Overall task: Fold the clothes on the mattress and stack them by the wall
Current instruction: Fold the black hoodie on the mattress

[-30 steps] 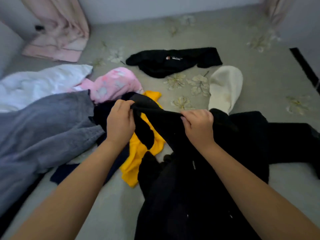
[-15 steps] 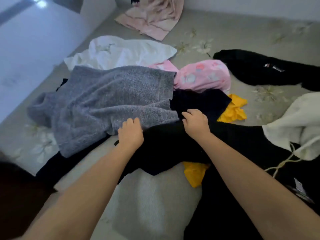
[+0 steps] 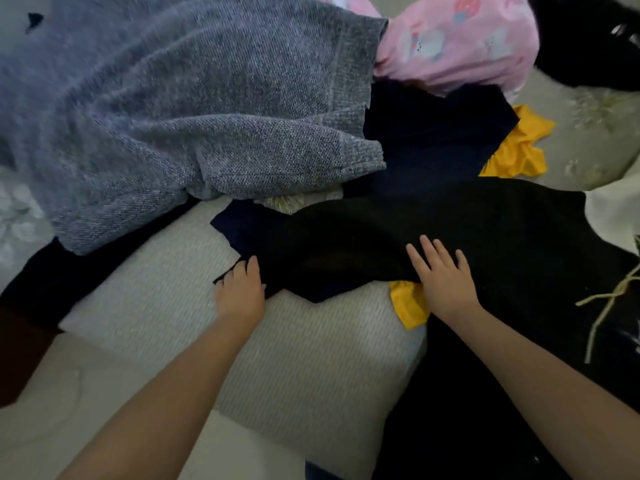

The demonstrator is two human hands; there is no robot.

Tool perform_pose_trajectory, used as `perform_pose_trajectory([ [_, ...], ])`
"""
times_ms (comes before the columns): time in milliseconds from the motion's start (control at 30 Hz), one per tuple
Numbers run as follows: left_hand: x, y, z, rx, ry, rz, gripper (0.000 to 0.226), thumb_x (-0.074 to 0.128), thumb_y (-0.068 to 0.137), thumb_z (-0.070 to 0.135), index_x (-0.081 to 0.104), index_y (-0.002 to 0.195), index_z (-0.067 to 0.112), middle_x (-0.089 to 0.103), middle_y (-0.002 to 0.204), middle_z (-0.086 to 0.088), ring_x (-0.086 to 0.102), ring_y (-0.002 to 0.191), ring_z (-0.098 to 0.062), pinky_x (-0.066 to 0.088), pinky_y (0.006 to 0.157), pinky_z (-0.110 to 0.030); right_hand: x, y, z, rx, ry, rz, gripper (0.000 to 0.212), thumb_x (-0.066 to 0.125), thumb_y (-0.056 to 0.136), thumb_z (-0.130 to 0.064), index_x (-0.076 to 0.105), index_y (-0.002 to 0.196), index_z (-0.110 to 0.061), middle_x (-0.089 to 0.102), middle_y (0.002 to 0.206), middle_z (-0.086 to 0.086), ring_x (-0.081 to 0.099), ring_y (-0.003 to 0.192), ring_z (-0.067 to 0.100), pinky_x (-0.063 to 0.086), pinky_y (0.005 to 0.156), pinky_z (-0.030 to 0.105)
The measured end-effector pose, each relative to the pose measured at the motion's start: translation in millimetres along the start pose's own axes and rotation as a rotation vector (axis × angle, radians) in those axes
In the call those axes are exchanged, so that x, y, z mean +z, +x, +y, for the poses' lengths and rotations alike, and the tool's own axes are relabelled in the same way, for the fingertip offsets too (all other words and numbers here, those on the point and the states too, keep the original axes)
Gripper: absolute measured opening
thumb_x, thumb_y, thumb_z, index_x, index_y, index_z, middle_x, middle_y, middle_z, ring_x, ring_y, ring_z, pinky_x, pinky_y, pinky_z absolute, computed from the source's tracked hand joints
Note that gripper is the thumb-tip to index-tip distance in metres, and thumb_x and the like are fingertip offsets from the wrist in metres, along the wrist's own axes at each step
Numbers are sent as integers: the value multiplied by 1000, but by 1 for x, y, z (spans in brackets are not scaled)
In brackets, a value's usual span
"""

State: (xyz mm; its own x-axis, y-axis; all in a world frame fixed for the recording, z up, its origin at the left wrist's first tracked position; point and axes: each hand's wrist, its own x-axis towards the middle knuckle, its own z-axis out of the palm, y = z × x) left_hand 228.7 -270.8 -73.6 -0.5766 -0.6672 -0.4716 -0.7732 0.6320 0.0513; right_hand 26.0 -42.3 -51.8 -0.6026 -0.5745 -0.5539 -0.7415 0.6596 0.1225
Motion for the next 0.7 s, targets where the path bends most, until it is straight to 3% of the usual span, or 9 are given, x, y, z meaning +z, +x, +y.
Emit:
perform_pose_trajectory([
  [67,-6,6,-4,75,-152,52,13,39,96,12,52,98,10,59,106,-20,55,90,-28,39,72,-34,-7,6,-3,3,63,-27,58,28,97,-14,2,147,-21,-1,156,5,2,144,24,7,115,42],
  [100,-9,8,-4,88,-261,76,14,39,96,9,53,94,9,60,99,-20,55,84,-29,39,69,-34,-10,9,-5,9,133,-41,56,27,97,-11,5,148,-19,1,156,5,3,144,23,7,115,41],
  [200,-26,8,-4,8,-648,161,25,41,96,11,55,114,0,59,105,-17,53,92,-23,36,76,-27,-20,13,-7,45,493,-64,54,33,95,-6,15,146,-11,10,156,5,6,143,20,3,115,40],
  [300,-45,7,0,-115,-936,239,27,42,96,13,54,118,2,56,108,-8,47,96,-12,33,79,-15,-27,13,-4,54,776,16,52,35,94,-4,23,144,-10,19,154,4,9,143,17,1,115,36],
  [400,-64,9,7,-177,-1153,256,27,42,96,15,54,118,3,58,114,-10,53,101,-18,41,87,-24,-31,16,-11,92,779,96,48,37,97,-14,26,143,-9,24,152,5,12,142,18,4,115,38],
  [500,-77,5,25,-121,-1245,201,26,43,96,14,54,118,4,57,120,-17,52,114,-30,42,100,-37,-30,15,-18,94,603,-18,48,37,98,-25,28,143,-11,21,153,3,10,143,19,4,114,44],
  [567,-83,3,42,-79,-1313,154,26,43,96,12,53,119,5,55,124,-18,50,117,-29,39,104,-43,-29,8,-14,55,566,-51,51,40,97,-26,26,144,-13,18,154,2,7,143,20,3,114,46],
  [700,-99,-2,98,51,-1502,3,23,41,97,13,53,116,11,57,115,-5,56,100,-9,48,91,-21,-31,-29,22,-18,601,73,56,50,93,-21,27,144,-16,18,154,4,4,143,21,2,115,44],
])
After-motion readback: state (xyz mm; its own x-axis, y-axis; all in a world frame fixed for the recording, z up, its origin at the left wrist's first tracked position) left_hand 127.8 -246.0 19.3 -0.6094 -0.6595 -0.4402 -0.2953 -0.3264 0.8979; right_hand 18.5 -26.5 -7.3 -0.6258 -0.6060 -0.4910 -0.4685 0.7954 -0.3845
